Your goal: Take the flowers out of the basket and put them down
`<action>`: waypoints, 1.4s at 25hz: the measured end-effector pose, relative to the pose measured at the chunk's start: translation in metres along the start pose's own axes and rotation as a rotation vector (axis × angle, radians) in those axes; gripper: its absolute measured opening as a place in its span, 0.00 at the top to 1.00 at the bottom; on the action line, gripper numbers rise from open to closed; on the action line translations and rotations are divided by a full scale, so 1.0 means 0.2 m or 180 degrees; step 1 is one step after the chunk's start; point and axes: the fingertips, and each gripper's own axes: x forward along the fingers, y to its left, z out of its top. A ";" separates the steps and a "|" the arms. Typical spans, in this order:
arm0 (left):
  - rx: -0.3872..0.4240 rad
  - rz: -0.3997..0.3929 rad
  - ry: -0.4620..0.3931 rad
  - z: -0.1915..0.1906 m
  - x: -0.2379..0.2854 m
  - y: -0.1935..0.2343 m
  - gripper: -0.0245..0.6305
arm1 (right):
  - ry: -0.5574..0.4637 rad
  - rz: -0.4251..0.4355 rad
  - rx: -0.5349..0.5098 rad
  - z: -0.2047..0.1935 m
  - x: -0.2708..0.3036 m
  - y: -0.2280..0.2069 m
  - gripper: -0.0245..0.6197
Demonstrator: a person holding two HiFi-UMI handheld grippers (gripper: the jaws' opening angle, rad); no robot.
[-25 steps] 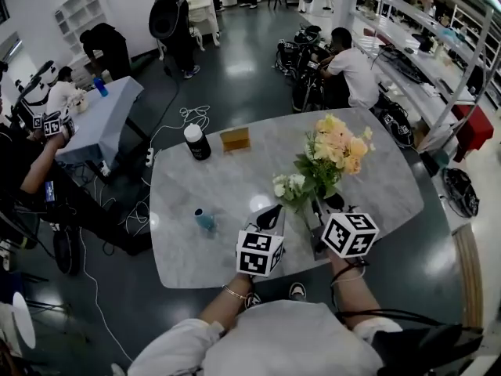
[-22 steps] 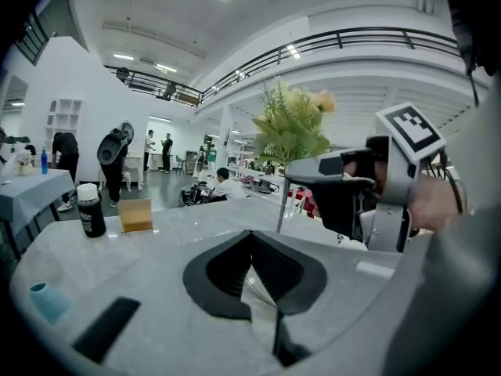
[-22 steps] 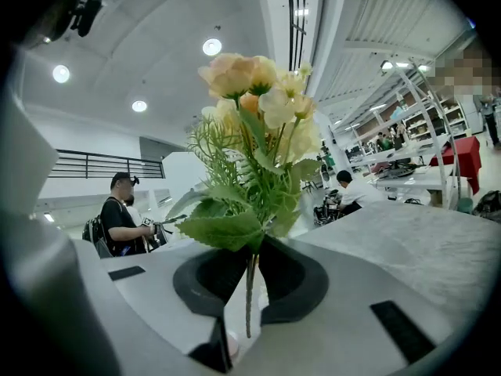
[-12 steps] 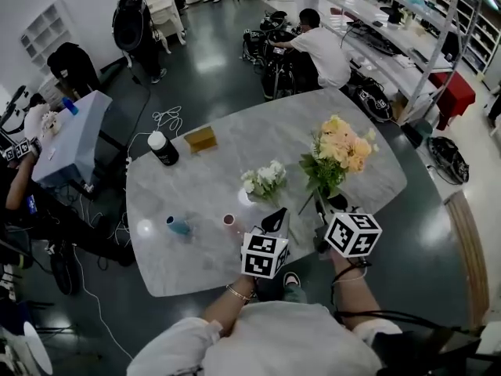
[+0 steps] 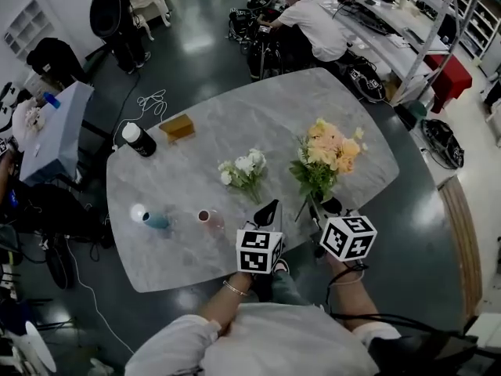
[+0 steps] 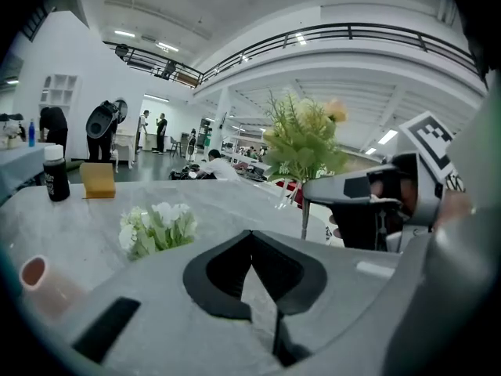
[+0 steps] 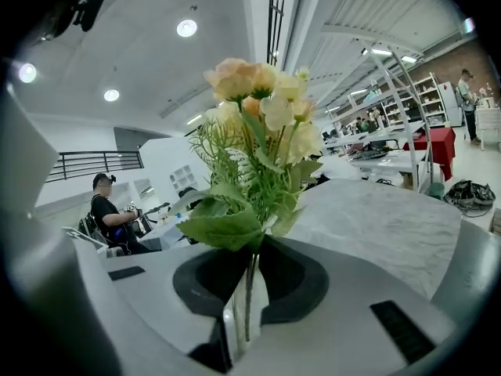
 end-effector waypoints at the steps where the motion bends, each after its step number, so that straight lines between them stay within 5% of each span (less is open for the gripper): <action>1: -0.0017 0.0023 0.0026 -0.01 0.02 0.00 0.95 | 0.0050 0.0018 0.0005 -0.02 0.01 -0.02 0.89; 18: -0.0285 0.0360 0.0297 -0.17 0.30 0.10 0.95 | 0.0842 0.0265 0.0266 -0.31 0.22 -0.26 0.90; 35: -0.0399 0.0461 0.0476 -0.29 0.43 0.16 0.95 | 0.1124 0.0332 0.0421 -0.46 0.36 -0.37 0.90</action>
